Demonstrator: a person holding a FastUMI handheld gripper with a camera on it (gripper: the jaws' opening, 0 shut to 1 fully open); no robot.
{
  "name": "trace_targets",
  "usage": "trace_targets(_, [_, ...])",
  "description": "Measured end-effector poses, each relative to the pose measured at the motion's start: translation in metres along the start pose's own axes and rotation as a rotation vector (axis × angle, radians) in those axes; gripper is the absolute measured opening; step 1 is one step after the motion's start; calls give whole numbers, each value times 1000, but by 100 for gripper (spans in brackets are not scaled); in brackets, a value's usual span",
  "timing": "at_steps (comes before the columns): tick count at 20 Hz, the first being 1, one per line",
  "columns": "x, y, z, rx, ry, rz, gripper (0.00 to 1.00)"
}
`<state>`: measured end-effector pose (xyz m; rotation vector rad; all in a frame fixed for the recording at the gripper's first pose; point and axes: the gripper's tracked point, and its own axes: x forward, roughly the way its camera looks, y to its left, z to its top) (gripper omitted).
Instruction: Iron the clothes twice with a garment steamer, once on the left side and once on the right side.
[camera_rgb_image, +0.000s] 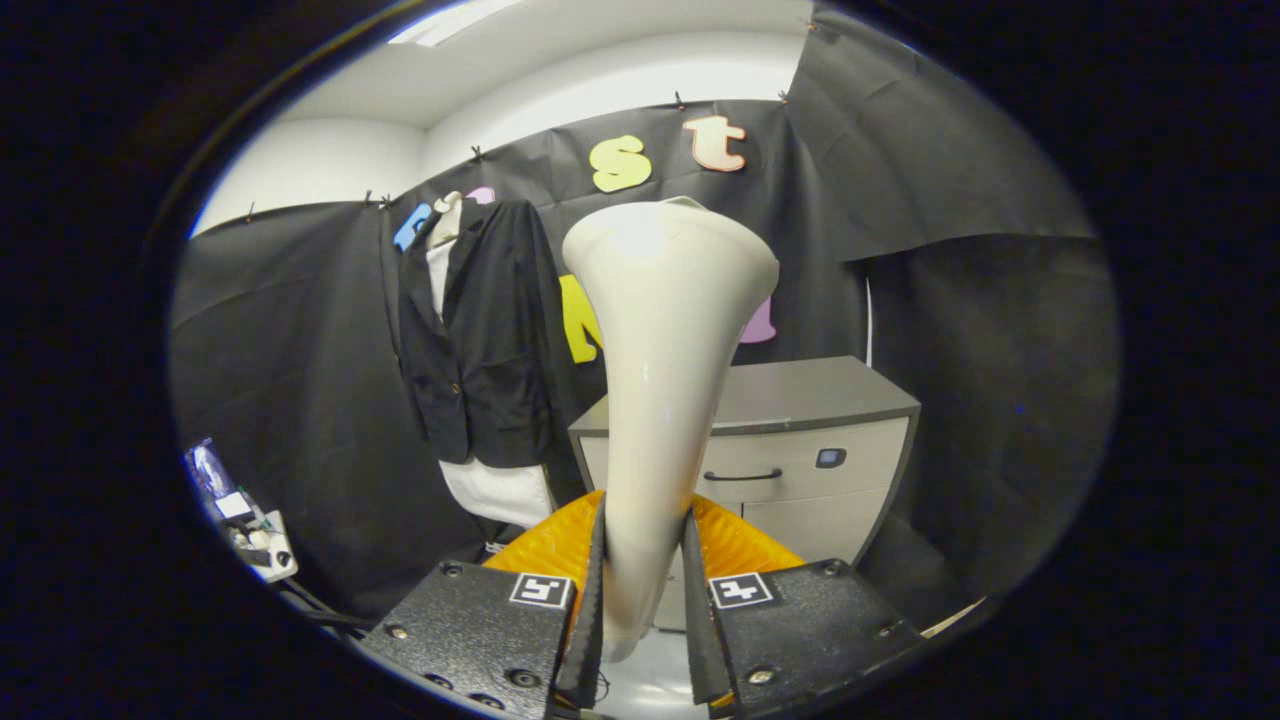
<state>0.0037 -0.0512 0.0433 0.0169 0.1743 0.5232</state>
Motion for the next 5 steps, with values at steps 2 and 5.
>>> trace_targets(2, [5, 2, -1, -5, 7, 8, 37])
trace_targets(5, [10, 8, -3, -18, 16, 14, 37])
